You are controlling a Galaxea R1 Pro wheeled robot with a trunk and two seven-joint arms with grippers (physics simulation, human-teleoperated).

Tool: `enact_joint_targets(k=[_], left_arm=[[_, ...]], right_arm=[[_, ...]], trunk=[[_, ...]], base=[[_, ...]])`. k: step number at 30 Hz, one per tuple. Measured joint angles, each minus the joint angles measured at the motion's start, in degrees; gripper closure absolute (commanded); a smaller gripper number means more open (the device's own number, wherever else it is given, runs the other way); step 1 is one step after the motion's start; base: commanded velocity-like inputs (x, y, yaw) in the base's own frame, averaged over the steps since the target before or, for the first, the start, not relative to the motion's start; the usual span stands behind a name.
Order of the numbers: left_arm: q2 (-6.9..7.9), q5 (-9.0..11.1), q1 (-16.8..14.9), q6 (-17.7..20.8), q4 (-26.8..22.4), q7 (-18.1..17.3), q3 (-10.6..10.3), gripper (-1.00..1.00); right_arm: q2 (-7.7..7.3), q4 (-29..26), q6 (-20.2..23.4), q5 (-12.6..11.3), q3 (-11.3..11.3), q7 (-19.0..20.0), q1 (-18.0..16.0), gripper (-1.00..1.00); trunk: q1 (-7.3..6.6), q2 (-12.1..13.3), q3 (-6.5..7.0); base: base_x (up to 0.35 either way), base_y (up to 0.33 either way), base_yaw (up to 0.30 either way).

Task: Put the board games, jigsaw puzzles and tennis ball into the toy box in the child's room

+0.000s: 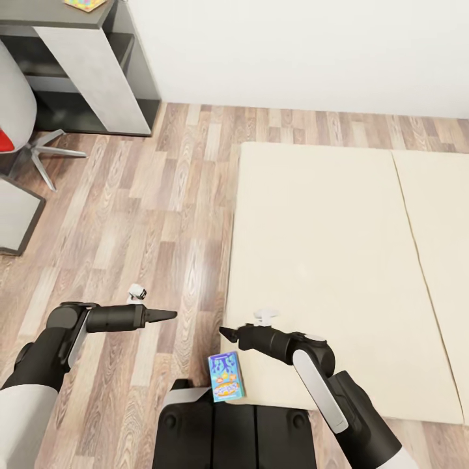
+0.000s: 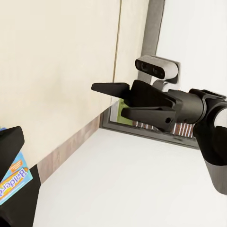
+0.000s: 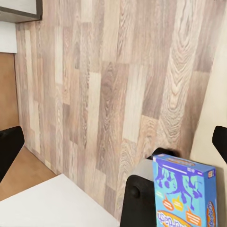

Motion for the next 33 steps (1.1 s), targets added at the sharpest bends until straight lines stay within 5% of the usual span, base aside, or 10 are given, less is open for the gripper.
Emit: enact_joint_targets(k=[33], left_arm=[[0.05,-0.06,-0.05,-0.07,0.01,0.01,0.00,-1.00]], right_arm=[[0.13,0.73,-0.99,-0.02,-0.65,0.00,0.01,-1.00]], trunk=[[0.00,0.00,1.57]], base=[[0.000,0.000,-0.052]])
